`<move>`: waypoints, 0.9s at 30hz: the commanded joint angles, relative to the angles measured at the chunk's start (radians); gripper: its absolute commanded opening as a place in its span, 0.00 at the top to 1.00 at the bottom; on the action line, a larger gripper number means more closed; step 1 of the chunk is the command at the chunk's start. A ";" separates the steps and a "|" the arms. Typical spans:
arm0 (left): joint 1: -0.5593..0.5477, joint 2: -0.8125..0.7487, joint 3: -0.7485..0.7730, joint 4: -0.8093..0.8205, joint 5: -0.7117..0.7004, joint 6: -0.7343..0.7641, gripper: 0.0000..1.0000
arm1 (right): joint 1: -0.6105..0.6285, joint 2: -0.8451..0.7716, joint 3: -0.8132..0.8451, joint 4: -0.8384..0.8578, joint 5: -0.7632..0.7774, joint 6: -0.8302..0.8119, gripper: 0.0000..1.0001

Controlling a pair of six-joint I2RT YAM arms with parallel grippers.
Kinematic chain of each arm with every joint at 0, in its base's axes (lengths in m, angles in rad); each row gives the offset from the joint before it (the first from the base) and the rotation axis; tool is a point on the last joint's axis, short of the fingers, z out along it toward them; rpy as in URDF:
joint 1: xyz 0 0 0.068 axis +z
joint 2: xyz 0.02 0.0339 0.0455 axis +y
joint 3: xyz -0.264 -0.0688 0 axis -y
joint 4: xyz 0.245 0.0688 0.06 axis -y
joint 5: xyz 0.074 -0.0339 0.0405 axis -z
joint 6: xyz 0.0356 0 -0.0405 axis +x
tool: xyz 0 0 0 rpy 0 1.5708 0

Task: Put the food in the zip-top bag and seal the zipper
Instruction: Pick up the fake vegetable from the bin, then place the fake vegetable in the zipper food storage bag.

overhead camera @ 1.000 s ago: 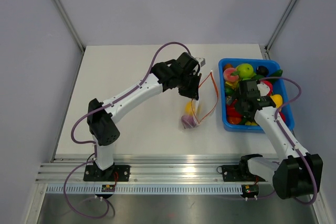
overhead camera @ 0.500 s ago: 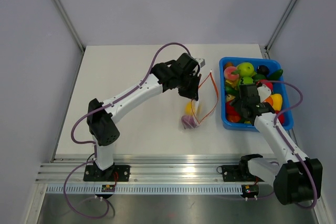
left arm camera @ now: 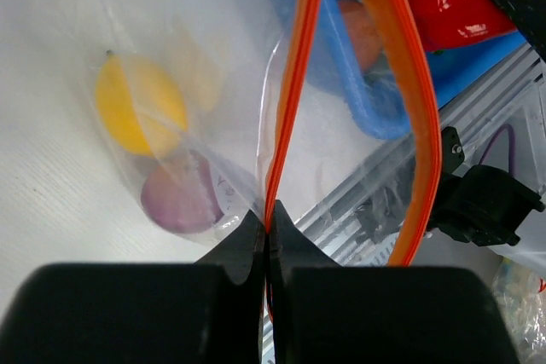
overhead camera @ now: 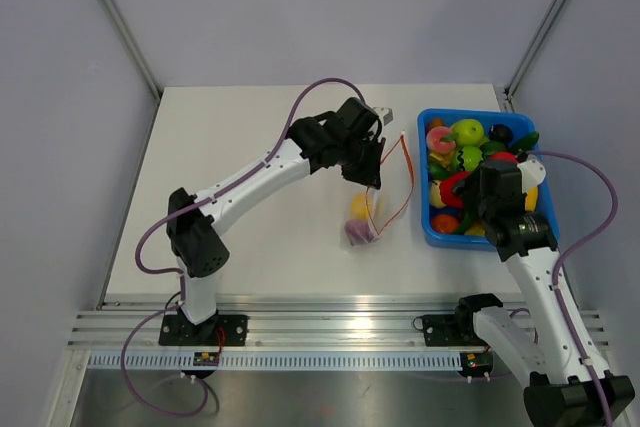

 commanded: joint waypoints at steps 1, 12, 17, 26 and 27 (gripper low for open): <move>0.004 0.020 0.074 0.014 0.029 0.007 1.00 | -0.002 -0.019 0.084 -0.029 -0.015 -0.035 0.62; 0.004 0.035 0.083 0.012 0.026 0.007 1.00 | -0.002 0.015 0.298 -0.045 -0.187 -0.105 0.65; 0.004 0.037 0.085 0.012 0.023 0.004 1.00 | 0.010 0.042 0.370 -0.027 -0.305 -0.110 0.65; 0.004 0.045 0.100 0.005 0.022 -0.004 1.00 | 0.278 0.114 0.436 -0.039 -0.161 -0.109 0.65; 0.004 0.048 0.106 -0.001 0.023 -0.004 1.00 | 0.319 0.143 0.438 -0.041 -0.155 -0.110 0.65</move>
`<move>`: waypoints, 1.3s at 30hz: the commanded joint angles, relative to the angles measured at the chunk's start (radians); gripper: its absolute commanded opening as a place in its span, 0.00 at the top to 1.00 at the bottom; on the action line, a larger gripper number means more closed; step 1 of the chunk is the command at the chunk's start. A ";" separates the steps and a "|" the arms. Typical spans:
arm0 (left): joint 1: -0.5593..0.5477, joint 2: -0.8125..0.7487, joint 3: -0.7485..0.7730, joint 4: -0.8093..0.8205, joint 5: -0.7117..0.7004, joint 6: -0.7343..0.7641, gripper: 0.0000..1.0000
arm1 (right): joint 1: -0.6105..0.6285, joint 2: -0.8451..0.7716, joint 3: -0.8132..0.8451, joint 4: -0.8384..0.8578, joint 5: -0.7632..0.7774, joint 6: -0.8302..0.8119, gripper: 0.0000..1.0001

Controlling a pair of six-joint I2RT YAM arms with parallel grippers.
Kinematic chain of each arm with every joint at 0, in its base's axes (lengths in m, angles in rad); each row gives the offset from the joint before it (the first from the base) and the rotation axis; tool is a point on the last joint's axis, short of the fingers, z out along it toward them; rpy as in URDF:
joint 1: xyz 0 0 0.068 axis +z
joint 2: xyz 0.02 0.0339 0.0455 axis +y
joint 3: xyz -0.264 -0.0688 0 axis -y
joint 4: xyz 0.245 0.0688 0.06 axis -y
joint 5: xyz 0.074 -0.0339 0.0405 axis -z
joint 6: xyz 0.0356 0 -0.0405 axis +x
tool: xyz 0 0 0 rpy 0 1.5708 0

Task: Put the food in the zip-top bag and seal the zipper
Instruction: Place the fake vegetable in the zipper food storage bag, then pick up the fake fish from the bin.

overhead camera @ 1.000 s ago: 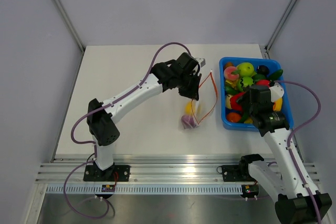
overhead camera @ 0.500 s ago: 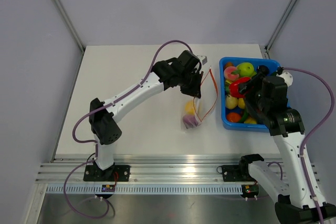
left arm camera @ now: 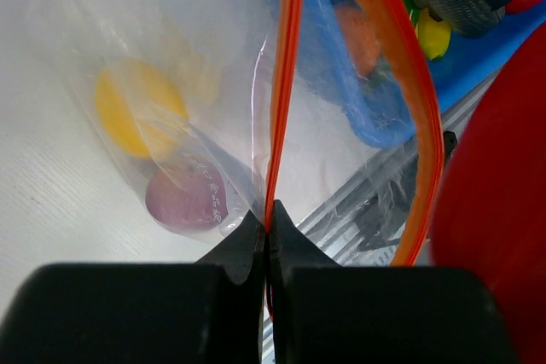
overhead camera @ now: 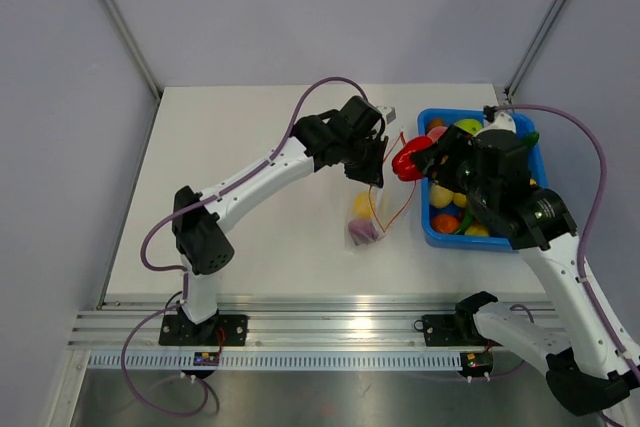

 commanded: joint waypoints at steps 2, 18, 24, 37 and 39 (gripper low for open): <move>0.004 0.014 0.071 0.000 0.017 -0.002 1.00 | 0.111 0.084 0.045 0.003 0.103 -0.013 0.64; 0.012 -0.024 0.091 -0.008 0.056 0.001 1.00 | 0.139 0.205 0.010 -0.035 0.209 -0.042 0.32; 0.013 -0.016 0.092 -0.005 0.063 0.001 1.00 | 0.137 0.193 0.034 -0.051 0.194 -0.059 0.03; 0.015 -0.036 0.026 0.024 0.052 -0.001 1.00 | 0.016 0.116 0.053 -0.219 0.509 -0.127 0.22; 0.016 -0.049 0.016 0.026 0.049 0.002 1.00 | -0.089 0.119 0.030 -0.221 0.490 -0.177 0.24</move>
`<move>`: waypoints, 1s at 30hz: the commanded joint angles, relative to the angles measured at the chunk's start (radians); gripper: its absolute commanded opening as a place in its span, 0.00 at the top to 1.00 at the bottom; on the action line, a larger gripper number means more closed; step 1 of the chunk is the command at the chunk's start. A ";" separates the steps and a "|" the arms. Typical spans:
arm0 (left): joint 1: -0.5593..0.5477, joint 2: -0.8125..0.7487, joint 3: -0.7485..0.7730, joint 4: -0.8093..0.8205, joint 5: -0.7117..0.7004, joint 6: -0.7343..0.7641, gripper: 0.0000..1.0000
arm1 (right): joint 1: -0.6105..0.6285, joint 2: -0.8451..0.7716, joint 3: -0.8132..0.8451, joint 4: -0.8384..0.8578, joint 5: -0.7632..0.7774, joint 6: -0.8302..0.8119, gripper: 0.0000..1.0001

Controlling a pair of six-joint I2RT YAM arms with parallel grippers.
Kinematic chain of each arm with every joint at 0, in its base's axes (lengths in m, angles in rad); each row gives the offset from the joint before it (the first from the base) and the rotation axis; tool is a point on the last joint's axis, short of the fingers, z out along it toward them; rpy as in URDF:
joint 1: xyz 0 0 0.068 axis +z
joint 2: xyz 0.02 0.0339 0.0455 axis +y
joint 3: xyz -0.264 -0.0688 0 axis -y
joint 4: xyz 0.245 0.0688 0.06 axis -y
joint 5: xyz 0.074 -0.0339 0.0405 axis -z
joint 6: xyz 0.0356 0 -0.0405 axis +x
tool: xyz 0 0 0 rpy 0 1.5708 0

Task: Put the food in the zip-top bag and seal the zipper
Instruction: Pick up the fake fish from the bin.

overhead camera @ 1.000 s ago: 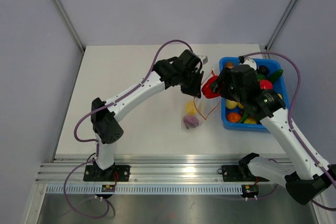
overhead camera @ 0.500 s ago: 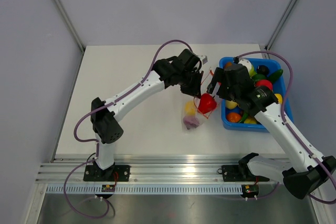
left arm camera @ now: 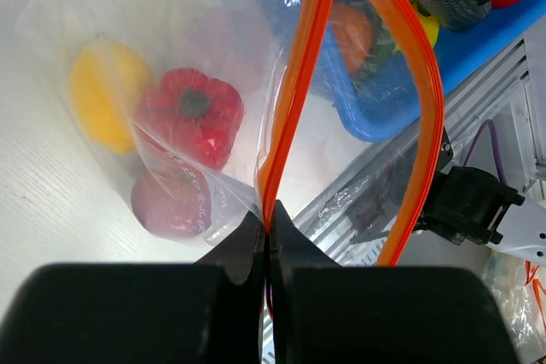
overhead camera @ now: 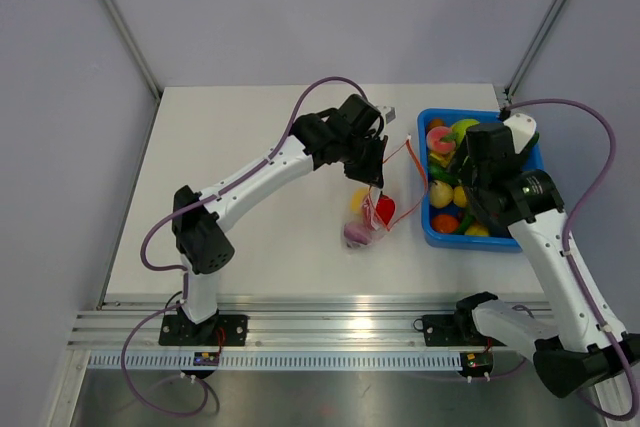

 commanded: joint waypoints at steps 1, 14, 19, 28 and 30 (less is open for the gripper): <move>0.006 -0.060 -0.023 0.049 0.014 0.002 1.00 | -0.123 0.011 -0.028 -0.033 0.053 -0.097 0.24; 0.007 -0.072 -0.064 0.085 0.032 -0.001 1.00 | -0.148 0.055 -0.181 0.212 -0.143 -0.696 0.19; 0.009 -0.068 -0.066 0.094 0.041 -0.007 1.00 | -0.150 0.030 -0.237 0.290 -0.159 -0.809 0.20; 0.009 -0.091 -0.089 0.095 0.037 -0.002 1.00 | -0.157 0.160 -0.275 0.402 -0.174 -0.814 0.22; 0.011 -0.095 -0.092 0.095 0.034 0.001 1.00 | -0.160 0.174 -0.300 0.448 -0.131 -0.798 0.26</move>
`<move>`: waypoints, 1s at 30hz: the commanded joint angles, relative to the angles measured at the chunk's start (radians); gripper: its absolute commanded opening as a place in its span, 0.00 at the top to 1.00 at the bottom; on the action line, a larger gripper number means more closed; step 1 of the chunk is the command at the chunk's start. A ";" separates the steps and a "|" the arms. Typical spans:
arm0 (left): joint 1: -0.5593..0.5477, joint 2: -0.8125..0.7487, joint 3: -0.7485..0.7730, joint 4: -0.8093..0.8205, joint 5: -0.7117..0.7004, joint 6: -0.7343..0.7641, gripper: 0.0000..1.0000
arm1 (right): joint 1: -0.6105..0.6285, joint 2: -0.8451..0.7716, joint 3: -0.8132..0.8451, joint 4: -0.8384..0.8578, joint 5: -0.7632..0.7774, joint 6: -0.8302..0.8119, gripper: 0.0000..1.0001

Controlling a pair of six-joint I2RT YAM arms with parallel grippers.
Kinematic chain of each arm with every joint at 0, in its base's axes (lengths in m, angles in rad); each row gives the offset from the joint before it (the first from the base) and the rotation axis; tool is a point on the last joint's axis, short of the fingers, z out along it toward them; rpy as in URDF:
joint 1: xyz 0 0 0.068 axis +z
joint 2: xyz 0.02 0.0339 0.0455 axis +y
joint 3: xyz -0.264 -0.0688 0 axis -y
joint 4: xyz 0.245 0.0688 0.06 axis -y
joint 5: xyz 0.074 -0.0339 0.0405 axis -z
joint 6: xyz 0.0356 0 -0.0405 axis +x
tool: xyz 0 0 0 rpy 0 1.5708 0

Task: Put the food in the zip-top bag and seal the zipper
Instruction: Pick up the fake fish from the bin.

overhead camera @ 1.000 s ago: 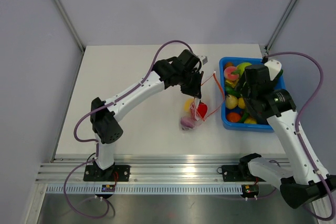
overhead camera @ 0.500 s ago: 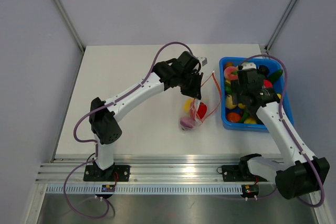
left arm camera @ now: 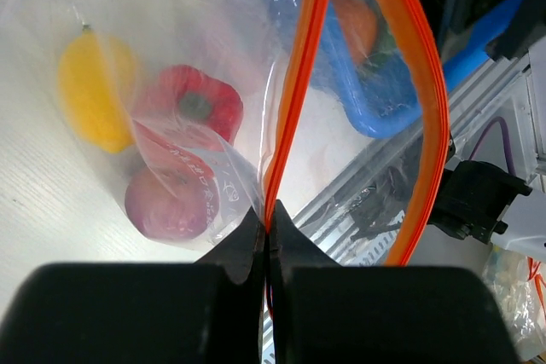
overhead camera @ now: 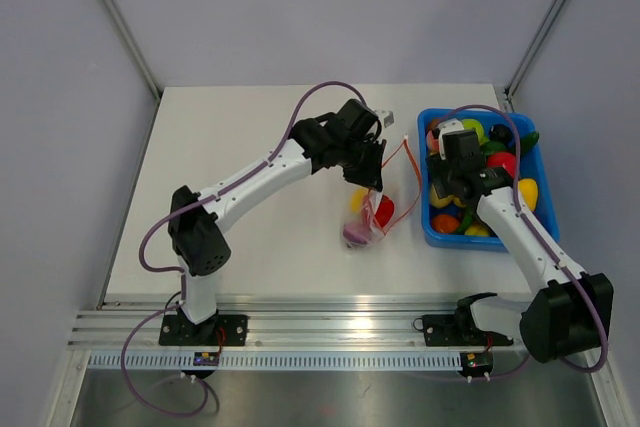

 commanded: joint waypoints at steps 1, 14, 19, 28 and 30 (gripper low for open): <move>0.007 -0.072 -0.007 0.035 0.014 0.001 1.00 | -0.011 0.025 -0.025 0.141 0.057 -0.003 0.27; 0.007 -0.094 -0.038 0.049 0.023 0.004 1.00 | -0.031 0.056 -0.056 0.146 0.091 0.030 0.50; 0.007 -0.098 -0.042 0.050 0.026 0.006 1.00 | -0.034 0.056 -0.042 0.118 0.100 0.042 0.78; 0.009 -0.100 -0.030 0.044 0.021 0.011 1.00 | -0.034 -0.125 0.141 -0.020 0.032 0.169 1.00; 0.011 -0.094 -0.018 0.039 0.021 0.009 1.00 | -0.034 -0.160 0.201 -0.055 0.019 0.188 1.00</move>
